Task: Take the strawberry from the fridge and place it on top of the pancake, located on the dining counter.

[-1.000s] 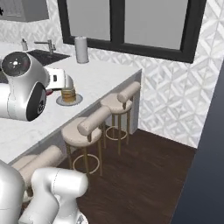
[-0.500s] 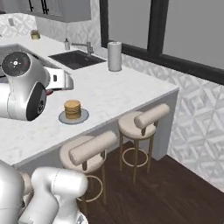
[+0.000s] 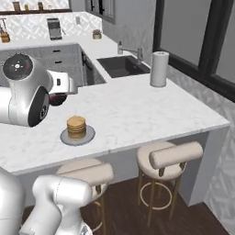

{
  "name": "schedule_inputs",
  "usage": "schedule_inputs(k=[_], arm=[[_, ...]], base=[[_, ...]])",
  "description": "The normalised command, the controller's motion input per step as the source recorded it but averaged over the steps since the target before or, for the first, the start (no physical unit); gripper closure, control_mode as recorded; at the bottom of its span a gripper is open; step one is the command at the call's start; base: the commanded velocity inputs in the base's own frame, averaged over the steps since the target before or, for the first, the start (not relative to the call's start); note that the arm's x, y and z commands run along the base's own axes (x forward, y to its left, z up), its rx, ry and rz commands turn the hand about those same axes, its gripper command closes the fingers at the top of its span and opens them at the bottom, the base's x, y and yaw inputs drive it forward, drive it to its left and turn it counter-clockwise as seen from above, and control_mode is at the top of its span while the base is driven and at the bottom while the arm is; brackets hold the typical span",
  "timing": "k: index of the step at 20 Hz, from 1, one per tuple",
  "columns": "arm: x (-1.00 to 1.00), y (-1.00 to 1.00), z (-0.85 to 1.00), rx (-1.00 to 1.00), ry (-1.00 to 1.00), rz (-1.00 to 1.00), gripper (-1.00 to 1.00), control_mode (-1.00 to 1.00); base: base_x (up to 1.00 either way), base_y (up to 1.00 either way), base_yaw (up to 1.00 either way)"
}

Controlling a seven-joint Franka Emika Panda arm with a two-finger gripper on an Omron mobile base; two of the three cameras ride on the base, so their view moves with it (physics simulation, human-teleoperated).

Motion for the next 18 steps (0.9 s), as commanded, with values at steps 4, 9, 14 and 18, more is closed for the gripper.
schedule_inputs(k=[4, 9, 14, 18], arm=[[0.0, 0.0, 0.0, 0.0, 0.0, 0.0, 1.0, 1.0], [0.0, 0.0, 0.0, 0.0, 0.0, 0.0, 1.0, 1.0], [0.0, 0.0, 0.0, 0.0, 0.0, 0.0, 1.0, 1.0], [1.0, 0.21, -0.46, -0.25, 0.55, 0.0, 1.0, -1.0]], base=[[0.72, -0.48, 0.62], [0.83, -0.03, 0.45], [0.52, 0.17, 0.02], [0.0, 0.0, 0.0]])
